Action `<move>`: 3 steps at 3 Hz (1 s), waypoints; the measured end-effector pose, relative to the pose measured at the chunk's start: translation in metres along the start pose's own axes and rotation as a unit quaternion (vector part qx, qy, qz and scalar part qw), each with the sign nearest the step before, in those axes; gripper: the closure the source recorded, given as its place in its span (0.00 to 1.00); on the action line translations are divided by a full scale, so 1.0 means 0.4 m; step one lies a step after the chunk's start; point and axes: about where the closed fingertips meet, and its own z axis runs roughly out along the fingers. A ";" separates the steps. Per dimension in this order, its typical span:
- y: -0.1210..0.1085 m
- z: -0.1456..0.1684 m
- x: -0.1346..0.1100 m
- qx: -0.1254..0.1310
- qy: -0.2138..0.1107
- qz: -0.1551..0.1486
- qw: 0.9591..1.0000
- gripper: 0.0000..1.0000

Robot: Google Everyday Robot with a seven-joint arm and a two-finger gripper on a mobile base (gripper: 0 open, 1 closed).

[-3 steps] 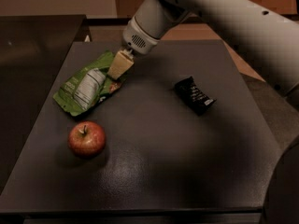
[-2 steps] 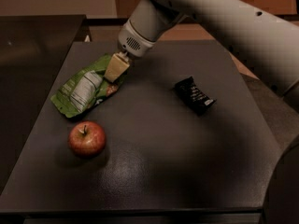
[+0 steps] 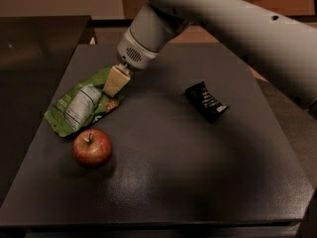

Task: Move green rice chip bag near apple

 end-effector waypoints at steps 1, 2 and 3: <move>0.040 -0.002 0.003 0.001 0.002 -0.005 1.000 0.82; 0.066 0.004 0.000 -0.002 0.005 -0.011 1.000 0.59; 0.069 0.006 -0.002 -0.002 0.005 -0.012 1.000 0.36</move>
Offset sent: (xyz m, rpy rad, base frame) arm -0.0355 0.0104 0.0020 -0.0127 -0.0104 0.0316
